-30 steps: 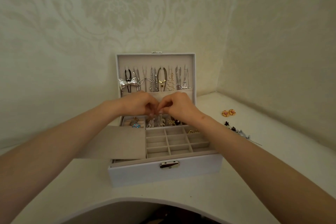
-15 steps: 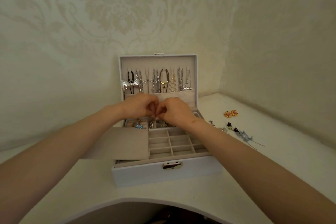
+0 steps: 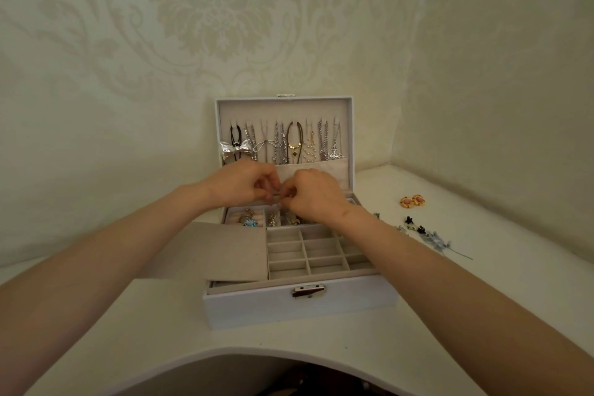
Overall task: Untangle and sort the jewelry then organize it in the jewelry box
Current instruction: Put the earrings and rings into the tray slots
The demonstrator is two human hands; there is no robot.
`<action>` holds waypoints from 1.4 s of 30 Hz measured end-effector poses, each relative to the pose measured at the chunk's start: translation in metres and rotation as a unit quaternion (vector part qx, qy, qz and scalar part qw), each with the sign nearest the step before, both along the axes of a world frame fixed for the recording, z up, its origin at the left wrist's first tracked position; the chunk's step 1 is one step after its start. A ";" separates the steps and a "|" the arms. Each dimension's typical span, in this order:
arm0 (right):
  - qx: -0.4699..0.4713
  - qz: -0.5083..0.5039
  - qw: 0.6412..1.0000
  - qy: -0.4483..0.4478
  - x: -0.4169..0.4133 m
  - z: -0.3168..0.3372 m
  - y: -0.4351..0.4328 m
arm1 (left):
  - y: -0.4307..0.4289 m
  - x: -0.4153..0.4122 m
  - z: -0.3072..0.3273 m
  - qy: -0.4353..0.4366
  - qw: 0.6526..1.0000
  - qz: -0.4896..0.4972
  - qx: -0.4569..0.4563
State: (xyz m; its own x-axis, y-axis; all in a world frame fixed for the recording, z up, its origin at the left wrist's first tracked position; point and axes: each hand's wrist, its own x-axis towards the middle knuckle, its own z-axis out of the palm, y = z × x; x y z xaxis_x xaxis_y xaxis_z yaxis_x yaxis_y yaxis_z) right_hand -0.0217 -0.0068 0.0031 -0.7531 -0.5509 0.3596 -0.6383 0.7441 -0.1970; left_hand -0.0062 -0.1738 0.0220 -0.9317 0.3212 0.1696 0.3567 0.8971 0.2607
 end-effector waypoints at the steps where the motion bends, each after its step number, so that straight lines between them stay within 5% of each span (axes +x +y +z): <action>1: -0.010 -0.002 1.000 -0.002 0.000 0.002 0.001 | 0.001 0.000 0.000 0.002 1.000 -0.002 -0.002; 12: -0.143 -0.068 0.983 -0.096 -0.013 0.024 0.093 | 0.069 0.004 0.006 0.027 0.999 -0.026 0.009; 18: 0.014 -0.128 0.970 -0.207 -0.028 0.007 0.157 | 0.151 -0.032 -0.004 0.073 0.993 -0.081 -0.042; 23: 0.059 -0.145 0.972 -0.173 -0.036 -0.015 0.166 | 0.189 -0.067 -0.027 -0.006 0.983 -0.047 -0.177; 31: -0.026 -0.165 0.970 -0.176 -0.044 -0.037 0.174 | 0.210 -0.079 -0.039 -0.097 0.985 -0.051 -0.131; 42: -0.118 -0.144 0.969 -0.159 -0.039 -0.019 0.184 | 0.209 -0.069 -0.022 -0.063 0.993 -0.047 -0.091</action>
State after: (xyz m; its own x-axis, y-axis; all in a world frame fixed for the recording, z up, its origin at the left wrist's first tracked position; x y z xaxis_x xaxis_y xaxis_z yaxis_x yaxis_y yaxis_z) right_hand -0.0612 0.1776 -0.0160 -0.9572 -0.2314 0.1737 -0.2890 0.7931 -0.5362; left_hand -0.0750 0.0348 0.0001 -0.9065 0.4219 -0.0153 0.4154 0.8979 0.1459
